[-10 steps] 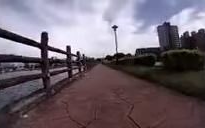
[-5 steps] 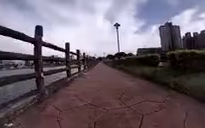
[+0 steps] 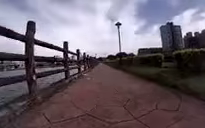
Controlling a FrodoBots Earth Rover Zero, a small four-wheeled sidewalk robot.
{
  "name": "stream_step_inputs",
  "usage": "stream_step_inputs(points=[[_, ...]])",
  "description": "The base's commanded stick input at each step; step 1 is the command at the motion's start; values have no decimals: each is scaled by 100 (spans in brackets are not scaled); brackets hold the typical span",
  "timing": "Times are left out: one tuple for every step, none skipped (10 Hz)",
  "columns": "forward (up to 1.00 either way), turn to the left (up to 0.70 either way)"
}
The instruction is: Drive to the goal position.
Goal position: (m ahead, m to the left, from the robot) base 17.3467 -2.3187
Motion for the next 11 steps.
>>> stream_step_inputs(points=[[70,11],[70,11],[70,11],[70,11],[70,11],[70,11],[70,11],[70,11],[70,11],[70,11],[70,11]])
